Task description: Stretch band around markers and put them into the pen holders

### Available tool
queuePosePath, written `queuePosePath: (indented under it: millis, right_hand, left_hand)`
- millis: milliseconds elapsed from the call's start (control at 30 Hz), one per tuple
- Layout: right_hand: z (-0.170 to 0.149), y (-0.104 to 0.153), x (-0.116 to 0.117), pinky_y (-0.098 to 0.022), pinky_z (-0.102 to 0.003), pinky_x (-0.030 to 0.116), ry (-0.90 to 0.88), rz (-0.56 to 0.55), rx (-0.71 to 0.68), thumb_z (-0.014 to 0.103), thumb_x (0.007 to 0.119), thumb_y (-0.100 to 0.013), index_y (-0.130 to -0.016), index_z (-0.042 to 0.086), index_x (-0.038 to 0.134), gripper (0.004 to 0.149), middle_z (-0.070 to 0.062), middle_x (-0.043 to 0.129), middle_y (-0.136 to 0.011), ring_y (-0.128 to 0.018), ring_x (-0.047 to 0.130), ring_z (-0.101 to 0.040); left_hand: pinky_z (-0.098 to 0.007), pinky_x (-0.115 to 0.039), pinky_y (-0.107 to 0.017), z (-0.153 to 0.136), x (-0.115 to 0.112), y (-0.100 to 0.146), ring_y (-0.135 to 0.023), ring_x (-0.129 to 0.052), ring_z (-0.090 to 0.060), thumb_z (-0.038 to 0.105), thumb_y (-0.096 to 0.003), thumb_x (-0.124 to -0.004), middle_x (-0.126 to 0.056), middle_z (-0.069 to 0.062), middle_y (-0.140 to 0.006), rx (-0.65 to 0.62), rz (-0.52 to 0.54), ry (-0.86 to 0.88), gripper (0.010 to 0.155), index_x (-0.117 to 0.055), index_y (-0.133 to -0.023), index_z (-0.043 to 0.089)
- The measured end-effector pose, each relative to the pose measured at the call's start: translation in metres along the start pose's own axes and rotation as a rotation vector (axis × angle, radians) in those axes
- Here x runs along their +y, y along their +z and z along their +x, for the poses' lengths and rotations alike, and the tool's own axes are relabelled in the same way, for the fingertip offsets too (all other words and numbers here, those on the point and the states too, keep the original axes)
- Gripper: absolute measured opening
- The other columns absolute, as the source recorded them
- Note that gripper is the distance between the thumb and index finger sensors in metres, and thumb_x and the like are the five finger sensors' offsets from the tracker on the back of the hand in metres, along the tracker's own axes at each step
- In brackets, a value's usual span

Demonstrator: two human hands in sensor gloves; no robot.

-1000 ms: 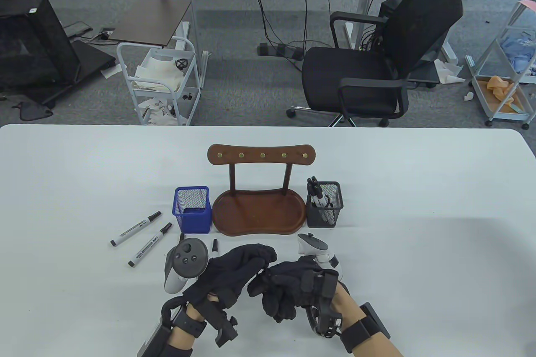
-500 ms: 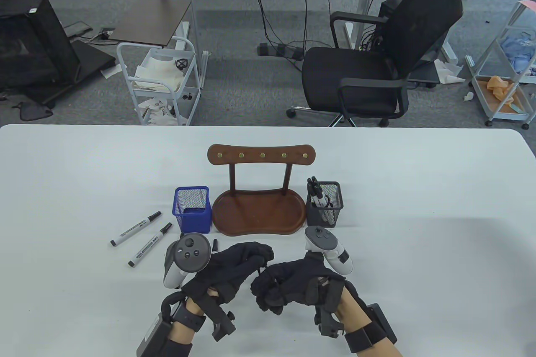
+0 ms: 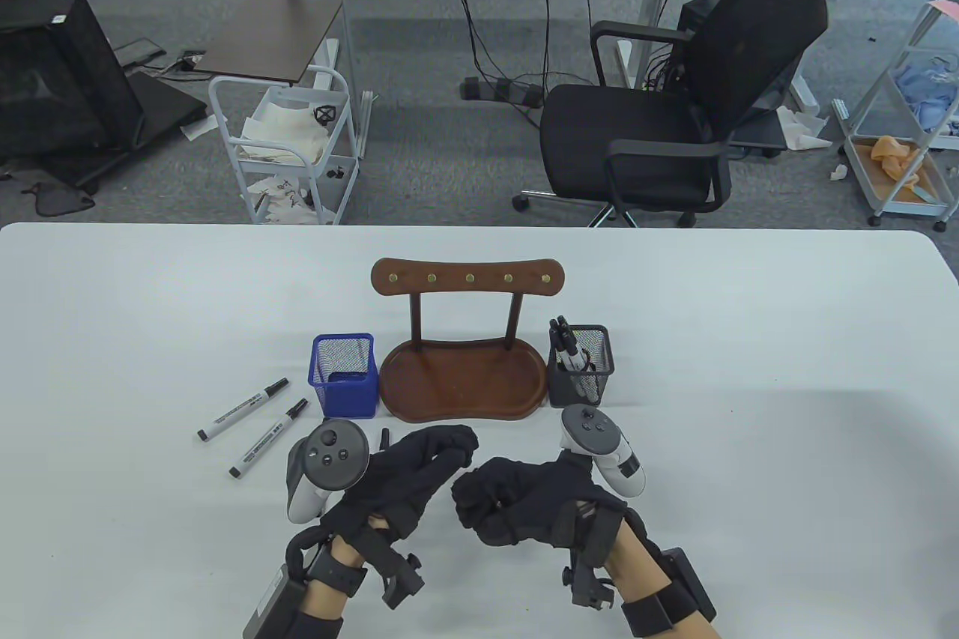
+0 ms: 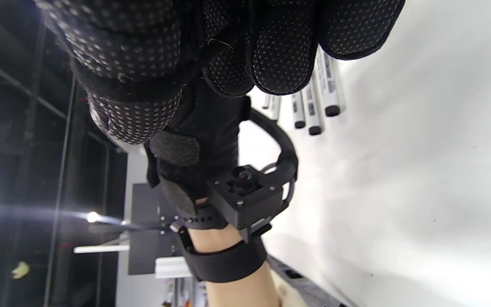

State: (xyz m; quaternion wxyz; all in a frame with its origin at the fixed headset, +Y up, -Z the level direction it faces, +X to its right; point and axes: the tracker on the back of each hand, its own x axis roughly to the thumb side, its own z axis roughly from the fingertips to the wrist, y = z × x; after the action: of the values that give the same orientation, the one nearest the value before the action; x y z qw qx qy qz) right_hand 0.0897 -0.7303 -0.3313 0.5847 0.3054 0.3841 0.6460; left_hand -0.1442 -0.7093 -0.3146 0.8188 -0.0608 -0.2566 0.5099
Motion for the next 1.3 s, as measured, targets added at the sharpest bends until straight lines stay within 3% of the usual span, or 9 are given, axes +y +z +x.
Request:
queuePosePath:
  millis: [300, 767, 967, 1300]
  right_hand:
    - [-0.005, 0.005, -0.007, -0.065, -0.059, 0.068, 0.053, -0.078, 0.046, 0.034, 0.099, -0.045, -0.098, 0.034, 0.069, 0.061, -0.003, 0.083, -0.099, -0.076, 0.087, -0.032]
    - [-0.007, 0.012, -0.016, -0.063, -0.059, 0.069, 0.077, -0.137, 0.082, 0.033, 0.098, -0.045, -0.097, 0.033, 0.070, 0.059, -0.004, 0.083, -0.100, -0.075, 0.088, -0.033]
    - [-0.010, 0.015, -0.022, -0.063, -0.060, 0.069, 0.063, -0.149, 0.097, 0.033, 0.098, -0.046, -0.098, 0.033, 0.070, 0.059, -0.005, 0.083, -0.100, -0.074, 0.089, -0.033]
    - [-0.014, 0.018, -0.029, -0.063, -0.060, 0.069, 0.055, -0.173, 0.116, 0.032, 0.097, -0.046, -0.098, 0.032, 0.071, 0.058, -0.006, 0.084, -0.099, -0.074, 0.089, -0.034]
  left_hand:
    - [-0.073, -0.049, -0.075, 0.001, 0.000, 0.006, -0.109, -0.059, -0.050, 0.037, -0.0625, -0.064, -0.066, -0.019, -0.118, 0.024, 0.050, -0.083, 0.044, -0.064, -0.101, 0.017]
    - [-0.075, -0.047, -0.075, 0.008, 0.005, 0.004, -0.110, -0.054, -0.054, 0.041, -0.0615, -0.069, -0.059, -0.024, -0.121, 0.089, 0.007, -0.210, 0.055, -0.057, -0.108, 0.014]
    - [-0.075, -0.047, -0.074, 0.013, 0.021, 0.015, -0.110, -0.053, -0.055, 0.042, -0.0611, -0.070, -0.058, -0.025, -0.121, 0.165, -0.026, -0.317, 0.057, -0.056, -0.109, 0.013]
    - [-0.074, -0.048, -0.074, 0.011, 0.058, 0.046, -0.109, -0.053, -0.055, 0.042, -0.0608, -0.072, -0.059, -0.026, -0.120, 0.282, -0.022, -0.347, 0.059, -0.056, -0.109, 0.013]
